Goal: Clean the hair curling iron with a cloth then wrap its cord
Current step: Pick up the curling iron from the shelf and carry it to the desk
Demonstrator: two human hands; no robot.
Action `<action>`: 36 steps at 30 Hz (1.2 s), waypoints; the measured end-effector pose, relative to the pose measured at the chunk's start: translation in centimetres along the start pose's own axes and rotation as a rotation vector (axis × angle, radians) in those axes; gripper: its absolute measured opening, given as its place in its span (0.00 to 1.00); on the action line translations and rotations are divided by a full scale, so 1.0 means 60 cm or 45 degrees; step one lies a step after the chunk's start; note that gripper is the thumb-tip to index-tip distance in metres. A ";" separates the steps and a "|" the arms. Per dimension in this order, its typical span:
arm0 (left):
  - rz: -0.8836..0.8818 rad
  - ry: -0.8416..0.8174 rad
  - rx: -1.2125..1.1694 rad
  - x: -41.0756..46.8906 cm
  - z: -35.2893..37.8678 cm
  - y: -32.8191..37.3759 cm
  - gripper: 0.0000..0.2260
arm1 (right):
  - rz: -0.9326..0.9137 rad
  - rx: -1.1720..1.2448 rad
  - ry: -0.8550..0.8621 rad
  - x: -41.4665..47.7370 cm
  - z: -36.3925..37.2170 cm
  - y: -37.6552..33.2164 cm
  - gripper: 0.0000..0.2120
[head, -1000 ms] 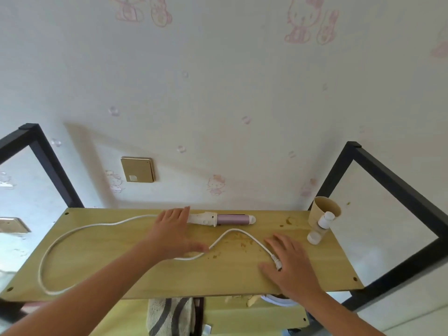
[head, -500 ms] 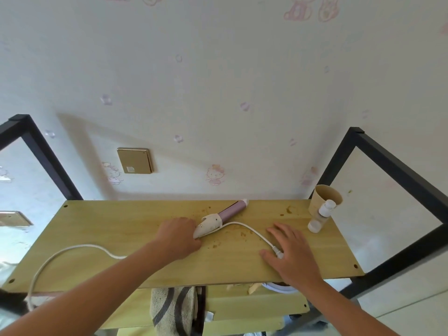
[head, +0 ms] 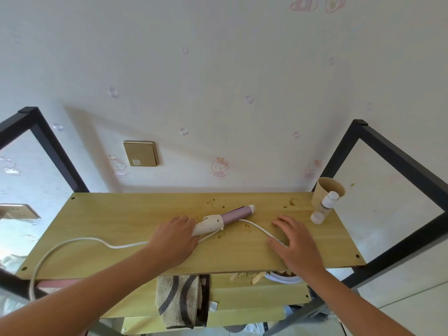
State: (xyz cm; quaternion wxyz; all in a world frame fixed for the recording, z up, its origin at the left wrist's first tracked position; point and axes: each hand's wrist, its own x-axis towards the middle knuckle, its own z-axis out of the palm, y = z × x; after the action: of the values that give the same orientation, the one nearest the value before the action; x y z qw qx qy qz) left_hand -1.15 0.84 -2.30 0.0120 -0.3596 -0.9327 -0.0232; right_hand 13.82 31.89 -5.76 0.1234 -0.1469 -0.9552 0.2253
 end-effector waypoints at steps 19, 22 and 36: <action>-0.086 -0.182 -0.114 -0.030 -0.019 -0.001 0.10 | 0.098 0.238 0.014 -0.010 -0.010 -0.014 0.19; -0.169 -0.120 -0.147 -0.082 -0.026 -0.019 0.05 | 0.169 0.542 0.090 -0.048 -0.012 -0.050 0.11; -0.996 0.321 -0.828 -0.491 0.054 -0.010 0.08 | 0.207 0.981 -0.613 -0.279 0.146 -0.201 0.17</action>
State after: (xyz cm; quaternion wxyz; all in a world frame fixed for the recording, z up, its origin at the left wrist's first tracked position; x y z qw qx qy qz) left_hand 20.26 -19.15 -6.72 0.0024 0.0362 -0.9332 -0.3575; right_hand 23.98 12.48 -10.55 -0.0743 -0.1084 -0.7887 0.6005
